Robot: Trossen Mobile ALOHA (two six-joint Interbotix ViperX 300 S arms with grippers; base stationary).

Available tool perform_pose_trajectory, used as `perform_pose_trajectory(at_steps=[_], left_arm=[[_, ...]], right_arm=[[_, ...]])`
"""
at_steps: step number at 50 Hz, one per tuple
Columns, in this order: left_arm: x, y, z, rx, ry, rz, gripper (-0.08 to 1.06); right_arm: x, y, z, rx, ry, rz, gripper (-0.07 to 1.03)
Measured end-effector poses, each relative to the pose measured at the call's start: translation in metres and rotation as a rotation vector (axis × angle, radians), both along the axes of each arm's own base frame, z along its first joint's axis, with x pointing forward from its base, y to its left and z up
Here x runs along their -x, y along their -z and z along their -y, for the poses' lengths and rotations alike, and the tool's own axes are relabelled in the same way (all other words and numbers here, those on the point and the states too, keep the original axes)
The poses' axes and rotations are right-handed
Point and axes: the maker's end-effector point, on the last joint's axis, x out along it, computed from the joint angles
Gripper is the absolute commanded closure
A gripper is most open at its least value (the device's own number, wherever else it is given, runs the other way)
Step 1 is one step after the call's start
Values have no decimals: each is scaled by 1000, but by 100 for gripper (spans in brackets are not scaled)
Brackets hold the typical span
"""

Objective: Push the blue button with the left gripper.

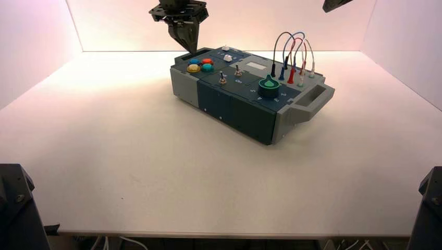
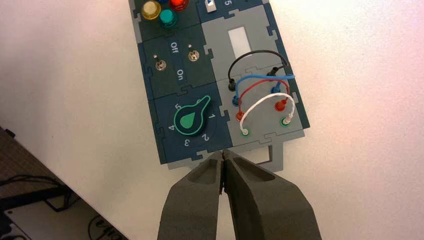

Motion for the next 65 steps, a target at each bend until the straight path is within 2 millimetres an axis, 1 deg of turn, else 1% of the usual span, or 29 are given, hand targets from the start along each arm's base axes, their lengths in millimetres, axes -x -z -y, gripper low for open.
perform_pose_trajectory(at_steps=[18,25,45,49,50,55,65], left_arm=[[2,12,-1,-9,0,-23,100],[2,19,-1,-15,0,-35,100],[-2,20,1,-13,-1,-30,100],[-1,20,0,-15,3,-37,100],[4,20,0,-20,7,-60,100],[7,12,-1,-22,14,-65,100],[10,-29,-1,3,14,-17,100]], right_arm=[[-1,0,0,0,2,4,98],[-1,-1,0,-1,2,4,98],[-2,-1,0,-1,6,11,98],[-2,-1,0,-1,5,11,98],[-2,-1,0,-2,6,12,98],[-2,-1,0,-2,7,14,98],[-1,1,0,0,6,6,98]])
